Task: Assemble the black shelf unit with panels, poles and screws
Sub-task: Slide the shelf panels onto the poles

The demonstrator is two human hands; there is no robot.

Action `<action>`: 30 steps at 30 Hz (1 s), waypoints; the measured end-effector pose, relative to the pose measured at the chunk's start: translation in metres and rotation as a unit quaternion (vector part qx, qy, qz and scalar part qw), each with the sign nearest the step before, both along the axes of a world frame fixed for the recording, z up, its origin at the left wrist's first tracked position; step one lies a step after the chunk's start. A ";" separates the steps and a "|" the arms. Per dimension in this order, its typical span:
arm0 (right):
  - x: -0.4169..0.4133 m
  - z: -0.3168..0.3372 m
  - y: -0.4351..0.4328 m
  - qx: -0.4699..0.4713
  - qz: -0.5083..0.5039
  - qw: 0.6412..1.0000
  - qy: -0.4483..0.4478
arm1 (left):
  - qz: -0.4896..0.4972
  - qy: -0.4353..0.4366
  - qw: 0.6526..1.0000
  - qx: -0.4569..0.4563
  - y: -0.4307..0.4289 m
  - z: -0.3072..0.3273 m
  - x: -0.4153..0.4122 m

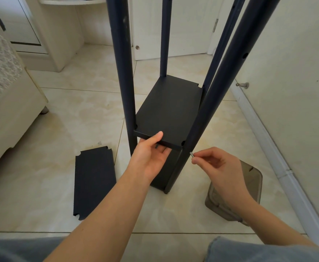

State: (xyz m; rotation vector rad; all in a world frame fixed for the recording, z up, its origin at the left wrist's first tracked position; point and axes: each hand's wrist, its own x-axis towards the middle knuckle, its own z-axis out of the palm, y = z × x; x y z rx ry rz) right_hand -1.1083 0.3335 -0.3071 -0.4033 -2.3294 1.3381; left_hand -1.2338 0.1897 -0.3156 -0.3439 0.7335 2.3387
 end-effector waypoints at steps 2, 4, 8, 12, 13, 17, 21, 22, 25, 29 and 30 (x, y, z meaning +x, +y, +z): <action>0.001 -0.001 0.000 0.005 -0.004 1.000 0.010 | -0.002 0.000 1.000 0.002 0.000 -0.001 0.000; 0.001 -0.002 -0.001 0.005 -0.003 1.000 0.018 | -0.002 0.003 1.000 0.005 0.000 -0.001 -0.001; 0.000 -0.004 -0.003 0.010 -0.003 1.000 0.022 | -0.001 0.004 1.000 0.005 0.000 -0.002 -0.001; -0.002 -0.004 -0.003 0.031 -0.002 0.999 0.013 | 0.000 0.006 1.000 0.009 0.000 -0.002 -0.001; -0.002 -0.004 -0.003 0.036 0.000 0.999 0.014 | 0.000 0.006 1.000 0.010 0.000 -0.002 -0.001; -0.004 -0.004 -0.003 0.037 0.003 0.999 0.015 | 0.001 0.006 1.000 0.007 0.000 -0.002 -0.002; -0.012 0.000 -0.001 -0.012 0.022 0.999 -0.038 | 0.002 0.003 1.000 -0.001 0.001 -0.001 -0.002; -0.014 0.003 0.000 -0.024 0.043 0.997 -0.057 | 0.002 0.003 1.000 -0.001 0.001 -0.001 -0.002; -0.020 0.011 0.007 -0.010 0.109 0.987 -0.117 | 0.002 0.003 1.000 -0.001 0.001 -0.001 -0.002; -0.023 0.017 0.017 0.016 0.129 0.982 -0.137 | -0.001 0.003 1.000 -0.004 0.001 -0.002 -0.002; -0.023 0.017 0.018 0.023 0.127 0.983 -0.133 | -0.001 0.003 1.000 -0.004 0.001 -0.002 -0.002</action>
